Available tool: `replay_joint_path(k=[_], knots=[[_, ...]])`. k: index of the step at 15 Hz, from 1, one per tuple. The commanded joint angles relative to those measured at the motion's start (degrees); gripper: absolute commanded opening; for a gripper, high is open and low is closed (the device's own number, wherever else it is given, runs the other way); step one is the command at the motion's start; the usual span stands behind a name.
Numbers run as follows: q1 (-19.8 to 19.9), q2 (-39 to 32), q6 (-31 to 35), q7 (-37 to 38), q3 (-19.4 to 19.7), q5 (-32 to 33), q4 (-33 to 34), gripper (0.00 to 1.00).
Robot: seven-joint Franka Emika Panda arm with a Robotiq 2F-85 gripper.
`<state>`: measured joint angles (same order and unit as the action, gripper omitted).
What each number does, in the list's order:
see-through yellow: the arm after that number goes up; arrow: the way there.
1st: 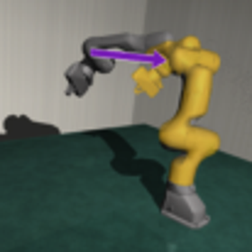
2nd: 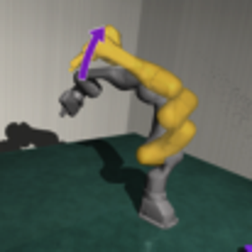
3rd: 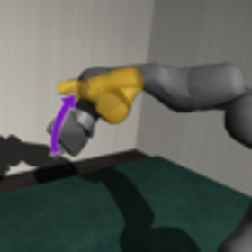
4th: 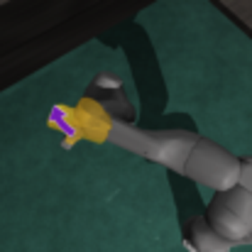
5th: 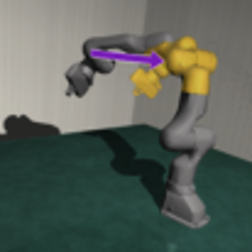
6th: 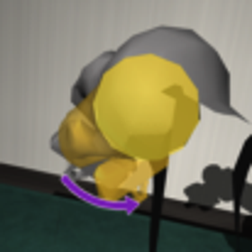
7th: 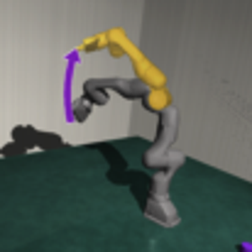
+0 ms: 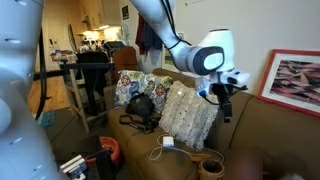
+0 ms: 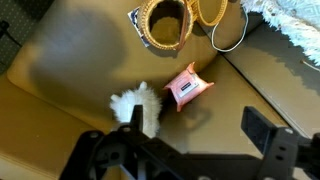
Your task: Move the brown bag to the left side of the sofa
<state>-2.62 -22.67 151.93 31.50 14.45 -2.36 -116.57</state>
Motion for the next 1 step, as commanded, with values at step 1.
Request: replay_joint_path(k=[1], knots=[[0.64,0.01,-0.04,0.13,-0.59,0.34,0.09,1.00]])
